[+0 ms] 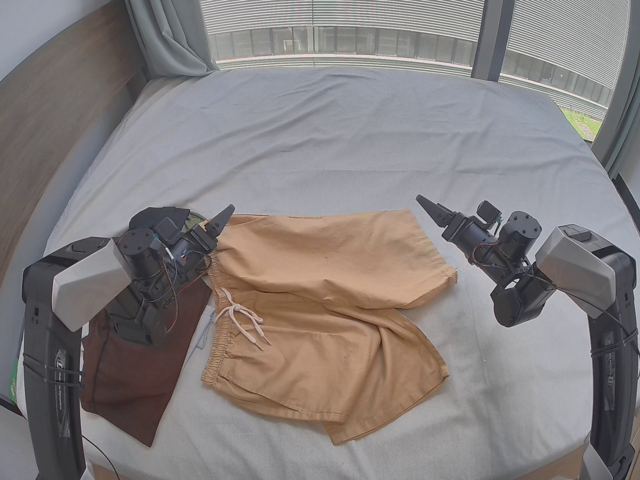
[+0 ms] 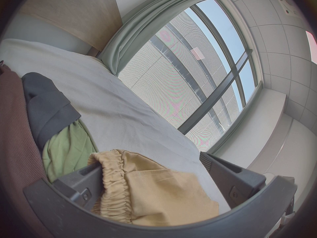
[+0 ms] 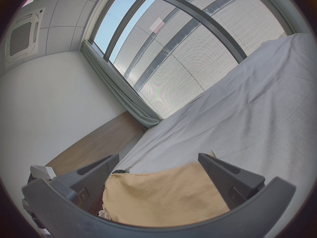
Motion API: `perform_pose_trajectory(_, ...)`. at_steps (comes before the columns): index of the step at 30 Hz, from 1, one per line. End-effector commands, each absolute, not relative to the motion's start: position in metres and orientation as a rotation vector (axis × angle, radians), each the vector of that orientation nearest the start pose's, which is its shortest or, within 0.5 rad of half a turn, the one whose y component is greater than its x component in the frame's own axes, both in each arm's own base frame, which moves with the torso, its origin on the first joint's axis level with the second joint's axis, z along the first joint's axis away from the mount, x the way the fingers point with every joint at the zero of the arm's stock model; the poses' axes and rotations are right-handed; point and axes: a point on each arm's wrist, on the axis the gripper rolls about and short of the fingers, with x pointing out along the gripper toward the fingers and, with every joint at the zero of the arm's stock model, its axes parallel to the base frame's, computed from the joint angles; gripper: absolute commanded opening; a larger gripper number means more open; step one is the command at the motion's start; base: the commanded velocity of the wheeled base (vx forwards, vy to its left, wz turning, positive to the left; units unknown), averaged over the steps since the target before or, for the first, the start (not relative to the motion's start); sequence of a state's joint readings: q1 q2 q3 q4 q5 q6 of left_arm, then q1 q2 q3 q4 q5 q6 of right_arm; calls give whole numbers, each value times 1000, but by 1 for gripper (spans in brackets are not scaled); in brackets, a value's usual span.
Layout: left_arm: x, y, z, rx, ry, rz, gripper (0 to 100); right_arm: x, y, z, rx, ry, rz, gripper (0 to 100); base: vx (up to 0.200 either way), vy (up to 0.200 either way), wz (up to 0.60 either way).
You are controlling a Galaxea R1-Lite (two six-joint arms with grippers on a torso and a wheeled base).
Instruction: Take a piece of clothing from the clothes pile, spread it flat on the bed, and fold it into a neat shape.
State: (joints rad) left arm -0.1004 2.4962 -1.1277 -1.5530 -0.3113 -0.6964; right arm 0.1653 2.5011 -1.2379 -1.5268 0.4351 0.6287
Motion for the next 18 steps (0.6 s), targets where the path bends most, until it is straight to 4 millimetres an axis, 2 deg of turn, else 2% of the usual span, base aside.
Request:
perform_pose_trajectory(1, 444, -53, 38, -668, -12, -453, 100, 447, 84, 65, 567, -61, 655, 100, 0, 0, 0)
perform_pose_trajectory(10, 435, -48, 36, -669, 17, -429, 100, 427, 86, 65, 498, -26, 644, 100, 0, 0, 0)
perform_pose_trajectory(18, 423, -41, 41, -654, 30, -403, 100, 399, 96, 80, 481, 6, 670, 100, 0, 0, 0)
